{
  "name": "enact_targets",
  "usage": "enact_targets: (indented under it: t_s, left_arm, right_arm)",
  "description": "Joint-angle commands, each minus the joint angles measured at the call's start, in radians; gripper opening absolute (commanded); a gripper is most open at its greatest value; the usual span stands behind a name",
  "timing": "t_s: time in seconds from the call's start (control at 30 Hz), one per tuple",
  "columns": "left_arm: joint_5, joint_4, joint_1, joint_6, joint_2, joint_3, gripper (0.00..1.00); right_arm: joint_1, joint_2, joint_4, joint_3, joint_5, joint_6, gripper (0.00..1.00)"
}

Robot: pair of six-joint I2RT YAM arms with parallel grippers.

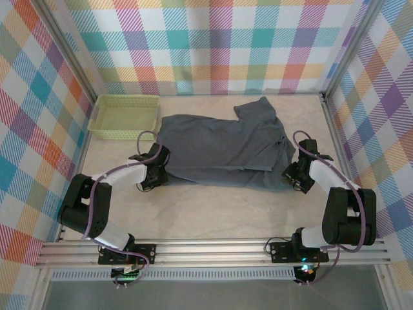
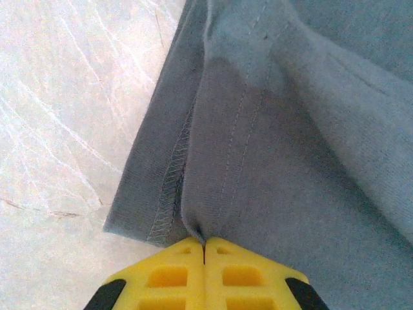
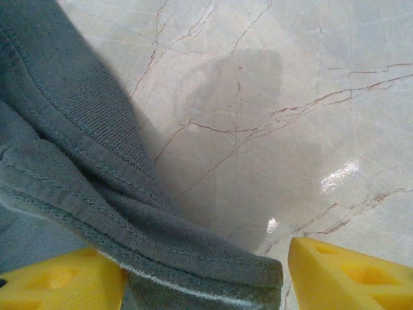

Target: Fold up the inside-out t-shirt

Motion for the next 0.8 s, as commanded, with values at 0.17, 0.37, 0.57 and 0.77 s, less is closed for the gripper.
enact_targets:
  t_s: [0.17, 0.37, 0.57, 0.77]
  left_arm:
    - [-0.024, -0.037, 0.007, 0.002, -0.022, 0.013, 0.00]
    - [-0.054, -0.061, 0.007, 0.004, -0.033, 0.021, 0.00]
    - [-0.081, -0.085, 0.027, 0.005, -0.066, 0.015, 0.00]
    - [-0.112, -0.102, 0.038, 0.019, -0.109, 0.003, 0.00]
  right_arm:
    - [-0.008, -0.001, 0.016, -0.010, -0.048, -0.010, 0.46]
    - [-0.007, -0.040, -0.013, -0.008, 0.029, -0.011, 0.19]
    - [-0.008, -0.094, -0.058, 0.020, 0.128, -0.006, 0.06]
    - [-0.007, -0.105, -0.094, 0.084, 0.205, -0.003, 0.02]
